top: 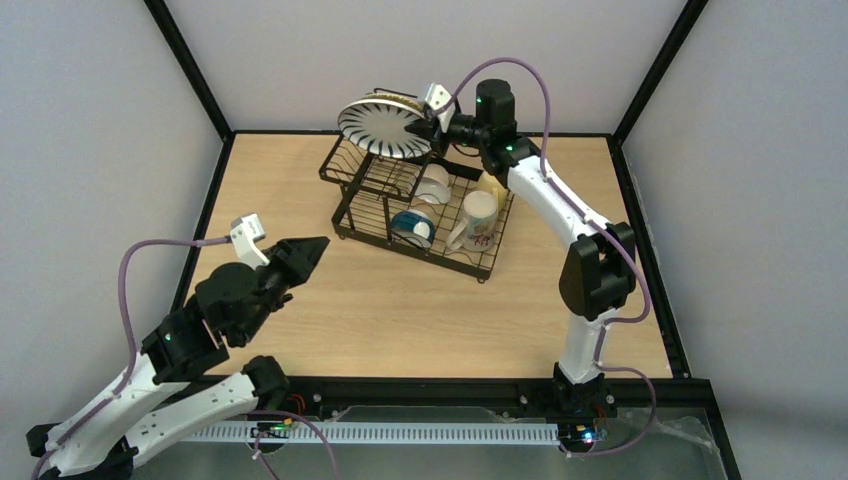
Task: Load the mixed dishes into the dish rack
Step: Insert the plate into the dish rack.
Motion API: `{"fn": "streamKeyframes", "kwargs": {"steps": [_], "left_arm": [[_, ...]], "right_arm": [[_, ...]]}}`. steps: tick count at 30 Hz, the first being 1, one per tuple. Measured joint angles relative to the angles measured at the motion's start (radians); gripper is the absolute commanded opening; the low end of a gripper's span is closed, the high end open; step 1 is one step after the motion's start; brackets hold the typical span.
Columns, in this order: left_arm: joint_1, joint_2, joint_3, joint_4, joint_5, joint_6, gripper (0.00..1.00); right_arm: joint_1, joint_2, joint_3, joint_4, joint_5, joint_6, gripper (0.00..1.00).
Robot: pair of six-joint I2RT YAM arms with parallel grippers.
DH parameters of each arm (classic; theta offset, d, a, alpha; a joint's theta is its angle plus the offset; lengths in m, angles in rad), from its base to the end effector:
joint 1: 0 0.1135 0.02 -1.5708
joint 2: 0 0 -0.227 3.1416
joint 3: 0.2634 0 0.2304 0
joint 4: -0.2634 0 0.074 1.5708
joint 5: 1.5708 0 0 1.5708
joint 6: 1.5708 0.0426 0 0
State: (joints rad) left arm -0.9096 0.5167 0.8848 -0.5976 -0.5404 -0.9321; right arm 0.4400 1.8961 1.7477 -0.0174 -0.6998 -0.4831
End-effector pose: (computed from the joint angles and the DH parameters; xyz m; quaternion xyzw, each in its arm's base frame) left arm 0.0887 -0.0783 0.3365 -0.1744 0.7531 -0.3503 0.5289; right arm 0.3742 0.2065 0.3374 -0.5176 0.5433 0.2485 0.6125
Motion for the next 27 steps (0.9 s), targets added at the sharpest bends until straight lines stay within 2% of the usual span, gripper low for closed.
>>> {"fn": "streamKeyframes", "kwargs": {"steps": [11,27], "left_arm": [[0.000,-0.003,-0.013,0.000,-0.007,-0.001,0.90],[0.000,0.051,0.033,-0.064,-0.018,0.002,0.90]], "right_arm": [[0.003,0.000,0.004,-0.005,0.005,0.003,0.00],[0.037,0.086,0.214,-0.175,0.051,0.077,0.00]]}}
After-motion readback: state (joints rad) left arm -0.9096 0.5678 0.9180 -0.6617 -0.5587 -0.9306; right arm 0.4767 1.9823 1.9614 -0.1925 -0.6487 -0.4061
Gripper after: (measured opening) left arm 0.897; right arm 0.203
